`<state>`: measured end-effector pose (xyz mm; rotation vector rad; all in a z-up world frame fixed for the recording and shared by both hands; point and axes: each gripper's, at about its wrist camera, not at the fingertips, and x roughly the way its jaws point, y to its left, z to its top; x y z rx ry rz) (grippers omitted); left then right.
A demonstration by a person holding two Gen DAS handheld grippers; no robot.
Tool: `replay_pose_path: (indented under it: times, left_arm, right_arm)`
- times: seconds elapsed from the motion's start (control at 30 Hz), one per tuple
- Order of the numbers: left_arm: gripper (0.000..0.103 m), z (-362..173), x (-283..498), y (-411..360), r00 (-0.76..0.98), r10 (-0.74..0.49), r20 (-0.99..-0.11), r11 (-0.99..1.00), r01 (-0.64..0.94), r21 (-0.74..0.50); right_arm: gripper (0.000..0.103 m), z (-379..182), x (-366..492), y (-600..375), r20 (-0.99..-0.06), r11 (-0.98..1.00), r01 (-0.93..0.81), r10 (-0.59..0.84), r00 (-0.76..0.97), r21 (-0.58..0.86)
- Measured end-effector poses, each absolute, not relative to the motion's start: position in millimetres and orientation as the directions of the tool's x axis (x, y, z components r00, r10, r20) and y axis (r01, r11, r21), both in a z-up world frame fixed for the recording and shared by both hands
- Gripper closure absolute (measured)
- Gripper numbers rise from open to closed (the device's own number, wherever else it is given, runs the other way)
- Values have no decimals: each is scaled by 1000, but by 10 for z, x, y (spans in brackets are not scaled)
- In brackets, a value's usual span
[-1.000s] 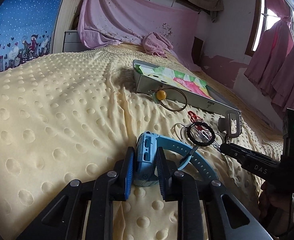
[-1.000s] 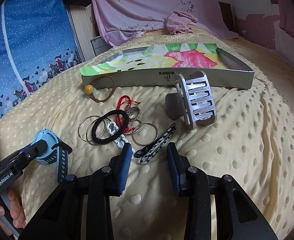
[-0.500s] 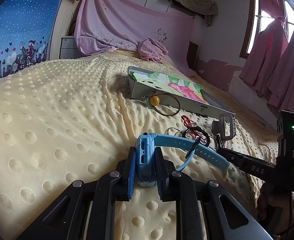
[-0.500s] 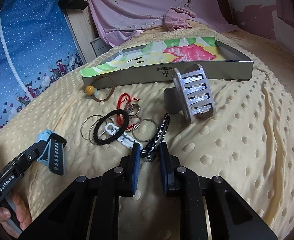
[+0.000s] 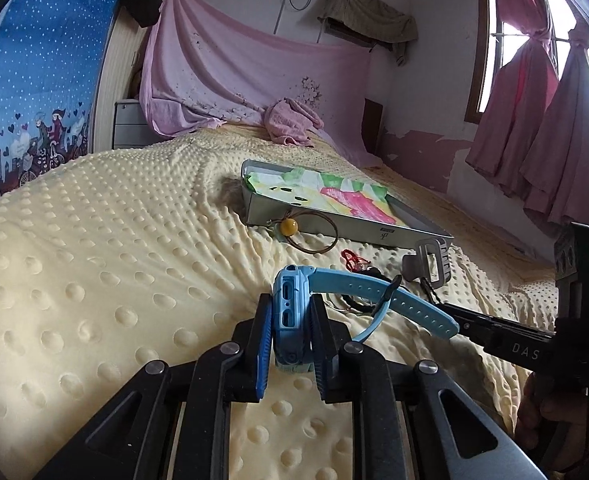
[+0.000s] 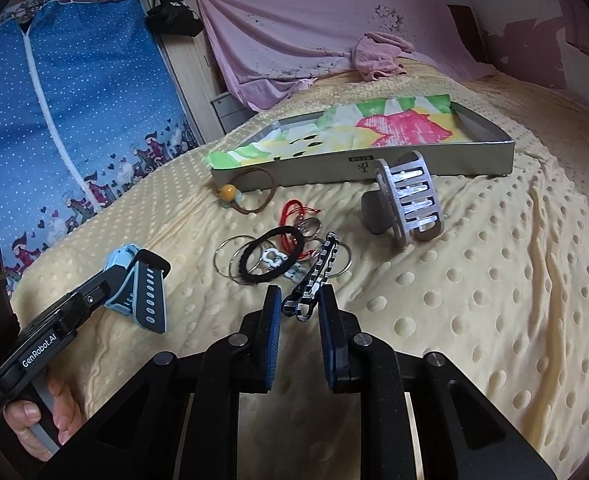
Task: Organize jewelry
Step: 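Carry the watch into the grey tray and open the left tool while the right tool drops the strip there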
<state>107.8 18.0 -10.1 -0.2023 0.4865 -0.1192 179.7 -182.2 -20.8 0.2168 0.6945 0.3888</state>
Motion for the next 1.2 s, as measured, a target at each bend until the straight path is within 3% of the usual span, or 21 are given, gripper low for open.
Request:
replay_pose_path:
  times: [0.4, 0.7, 1.0, 1.2]
  left_arm:
    - [86, -208, 943, 340, 836, -205, -508, 948, 41, -316]
    - [86, -27, 1047, 227, 856, -210, -473, 950, 63, -307]
    - [86, 337, 1762, -12, 884, -199, -424, 946, 61, -317]
    - [86, 391, 2545, -72, 869, -166, -466, 953, 20, -302]
  right_arm:
    - [87, -252, 1780, -1839, -600, 901, -271, 429, 675, 338]
    - [87, -141, 1699, -1847, -544, 891, -306, 449, 709, 336]
    - [87, 294, 2108, -2136, -474, 908, -306, 411, 779, 285]
    - [87, 489, 2895, -2291, -494, 917, -298, 395, 774, 266]
